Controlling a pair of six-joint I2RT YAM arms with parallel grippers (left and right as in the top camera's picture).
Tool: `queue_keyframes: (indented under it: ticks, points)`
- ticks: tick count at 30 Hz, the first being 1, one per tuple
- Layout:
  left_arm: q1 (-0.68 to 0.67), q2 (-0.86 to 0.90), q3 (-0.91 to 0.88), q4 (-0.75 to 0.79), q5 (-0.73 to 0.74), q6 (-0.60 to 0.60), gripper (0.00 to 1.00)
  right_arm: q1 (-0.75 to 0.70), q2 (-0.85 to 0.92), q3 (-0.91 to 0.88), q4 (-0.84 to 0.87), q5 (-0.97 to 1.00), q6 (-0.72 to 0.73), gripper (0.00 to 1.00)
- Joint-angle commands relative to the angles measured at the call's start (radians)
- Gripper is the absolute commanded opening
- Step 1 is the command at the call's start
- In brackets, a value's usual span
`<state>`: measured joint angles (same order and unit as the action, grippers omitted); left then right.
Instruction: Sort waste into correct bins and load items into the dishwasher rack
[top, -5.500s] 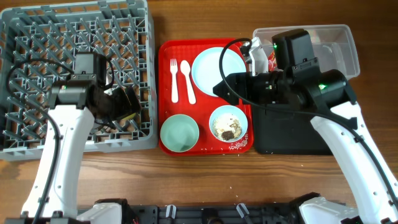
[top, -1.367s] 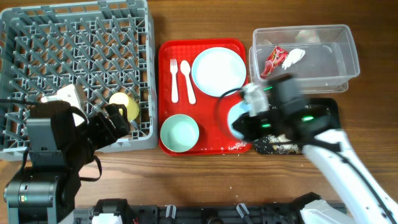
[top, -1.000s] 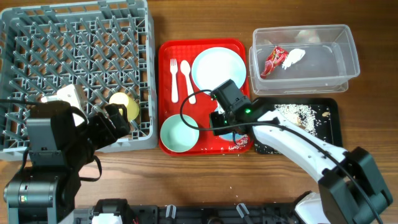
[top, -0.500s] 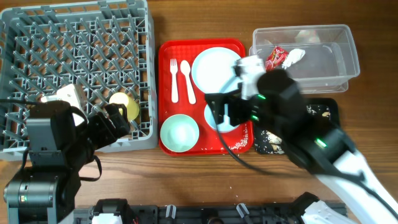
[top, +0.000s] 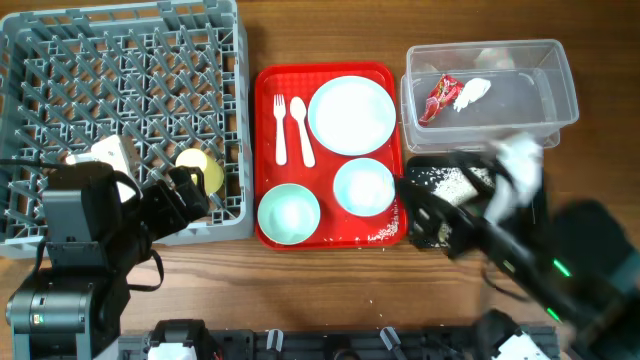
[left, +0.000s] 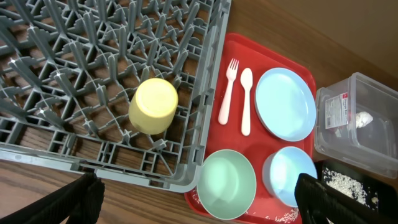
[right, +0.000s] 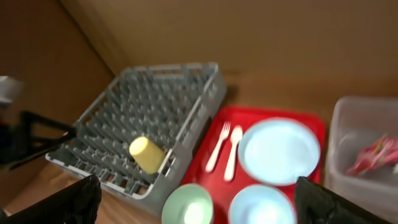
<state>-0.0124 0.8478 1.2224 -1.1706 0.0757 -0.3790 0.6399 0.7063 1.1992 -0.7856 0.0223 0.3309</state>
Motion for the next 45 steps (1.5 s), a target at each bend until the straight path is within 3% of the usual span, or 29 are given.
queue_keyframes:
  ticks: [1, 5, 12, 17, 24, 34, 45]
  points:
    - [-0.003, -0.002, 0.014, 0.003, -0.006, 0.008, 1.00, -0.004, -0.085, -0.048, -0.039, 0.096, -0.121, 1.00]
    - [-0.003, -0.002, 0.014, 0.003, -0.006, 0.008, 1.00, -0.052, -0.149, -0.188, -0.005, 0.137, -0.119, 1.00]
    - [-0.003, -0.002, 0.014, 0.003, -0.006, 0.008, 1.00, -0.366, -0.301, -0.555, 0.299, -0.192, -0.117, 1.00]
    - [-0.003, -0.002, 0.014, 0.003, -0.006, 0.008, 1.00, -0.481, -0.488, -0.759, 0.355, -0.222, -0.035, 1.00]
    - [-0.003, -0.002, 0.014, 0.003, -0.006, 0.008, 1.00, -0.537, -0.684, -0.957, 0.414, -0.176, -0.034, 1.00]
    - [-0.003, -0.002, 0.014, 0.003, -0.006, 0.008, 1.00, -0.544, -0.703, -1.195, 0.797, -0.174, 0.010, 1.00]
    - [-0.003, -0.002, 0.014, 0.003, -0.006, 0.008, 1.00, -0.544, -0.702, -1.194, 0.799, -0.176, 0.012, 1.00]
